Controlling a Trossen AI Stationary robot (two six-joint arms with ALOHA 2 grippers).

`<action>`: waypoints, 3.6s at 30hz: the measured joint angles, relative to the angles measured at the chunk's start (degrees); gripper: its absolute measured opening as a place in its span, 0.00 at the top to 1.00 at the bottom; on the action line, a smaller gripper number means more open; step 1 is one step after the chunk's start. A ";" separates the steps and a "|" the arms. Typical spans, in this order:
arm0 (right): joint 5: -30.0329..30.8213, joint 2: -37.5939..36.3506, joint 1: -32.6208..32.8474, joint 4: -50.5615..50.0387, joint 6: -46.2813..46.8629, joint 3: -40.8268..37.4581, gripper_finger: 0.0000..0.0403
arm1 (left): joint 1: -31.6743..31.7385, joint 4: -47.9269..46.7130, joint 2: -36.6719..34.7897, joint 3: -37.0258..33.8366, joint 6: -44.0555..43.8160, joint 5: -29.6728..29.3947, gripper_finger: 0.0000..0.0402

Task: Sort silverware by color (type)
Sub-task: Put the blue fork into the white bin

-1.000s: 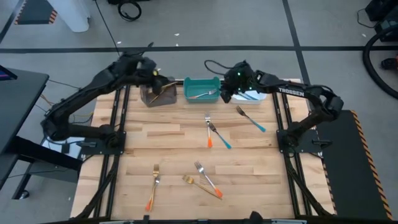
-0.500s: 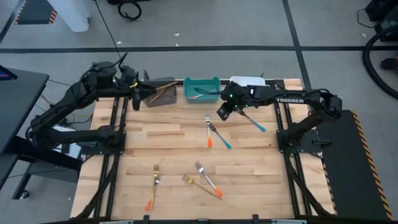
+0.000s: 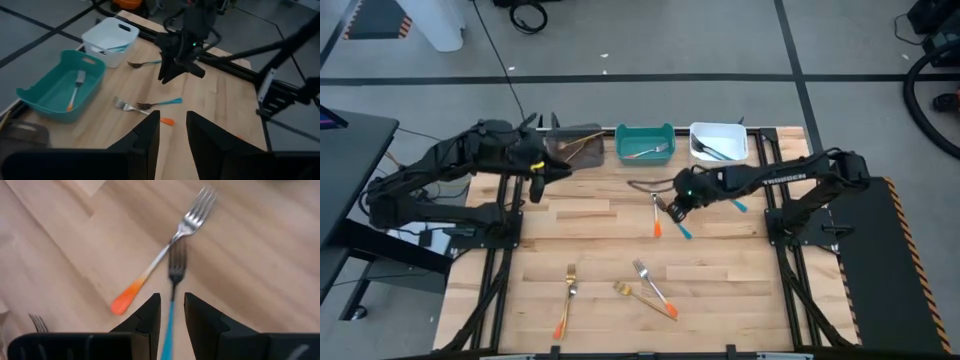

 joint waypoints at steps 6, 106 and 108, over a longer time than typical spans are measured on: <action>0.98 5.95 3.77 2.28 1.72 -0.11 0.77 | -7.68 1.47 0.05 0.00 -2.39 -3.26 0.74; 10.92 9.59 -41.54 -9.75 -59.71 6.84 0.80 | 0.52 4.17 1.79 0.02 -3.08 -40.66 0.74; 11.13 9.29 -41.80 -9.36 -59.77 6.84 0.79 | 0.83 4.23 2.06 0.02 -2.95 -40.65 0.74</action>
